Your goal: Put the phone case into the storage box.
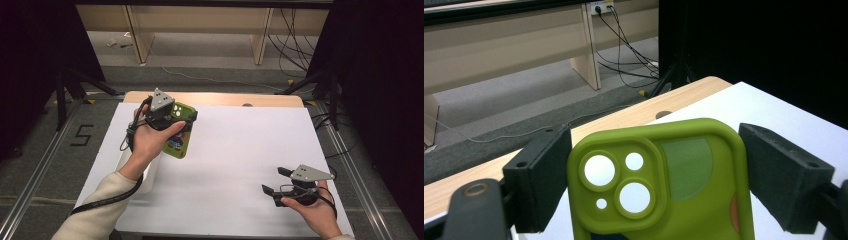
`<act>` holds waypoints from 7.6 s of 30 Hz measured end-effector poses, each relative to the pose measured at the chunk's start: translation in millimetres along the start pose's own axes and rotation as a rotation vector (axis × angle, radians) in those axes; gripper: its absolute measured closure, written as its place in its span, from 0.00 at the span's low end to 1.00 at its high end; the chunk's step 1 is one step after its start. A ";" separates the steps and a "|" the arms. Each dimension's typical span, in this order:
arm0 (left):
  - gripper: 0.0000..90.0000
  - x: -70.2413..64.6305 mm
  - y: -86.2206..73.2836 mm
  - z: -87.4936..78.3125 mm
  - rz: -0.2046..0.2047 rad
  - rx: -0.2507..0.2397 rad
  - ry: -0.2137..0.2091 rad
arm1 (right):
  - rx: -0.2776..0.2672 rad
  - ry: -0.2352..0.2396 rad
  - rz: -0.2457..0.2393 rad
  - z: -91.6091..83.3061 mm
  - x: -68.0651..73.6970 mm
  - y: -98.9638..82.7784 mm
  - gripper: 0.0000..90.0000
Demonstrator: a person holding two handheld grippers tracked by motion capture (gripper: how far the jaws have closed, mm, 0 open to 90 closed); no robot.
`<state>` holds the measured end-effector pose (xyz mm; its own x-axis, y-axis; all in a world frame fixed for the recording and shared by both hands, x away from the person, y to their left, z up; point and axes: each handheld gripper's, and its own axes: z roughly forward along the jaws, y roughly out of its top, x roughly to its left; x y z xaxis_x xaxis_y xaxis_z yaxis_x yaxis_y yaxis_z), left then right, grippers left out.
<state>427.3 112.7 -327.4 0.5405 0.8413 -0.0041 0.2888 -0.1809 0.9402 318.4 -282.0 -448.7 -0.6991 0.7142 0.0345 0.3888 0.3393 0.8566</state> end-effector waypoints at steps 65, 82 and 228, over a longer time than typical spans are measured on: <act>0.18 30.9 7.4 -16.4 -0.040 -0.040 0.084 | 0.000 0.000 -0.002 -0.2 0.1 0.3 0.18; 0.18 42.3 9.0 -21.2 -0.053 -0.052 0.118 | 0.000 0.000 -0.003 0.0 0.1 0.3 0.18; 0.18 106.3 3.6 -10.2 -0.062 -0.075 0.253 | 0.006 -0.003 0.004 1.1 -0.8 -0.3 0.18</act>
<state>477.7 206.7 -321.0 0.3064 0.9518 0.0140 0.2504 -0.0948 0.9635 319.6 -282.0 -449.4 -0.6959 0.7172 0.0363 0.3950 0.3401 0.8534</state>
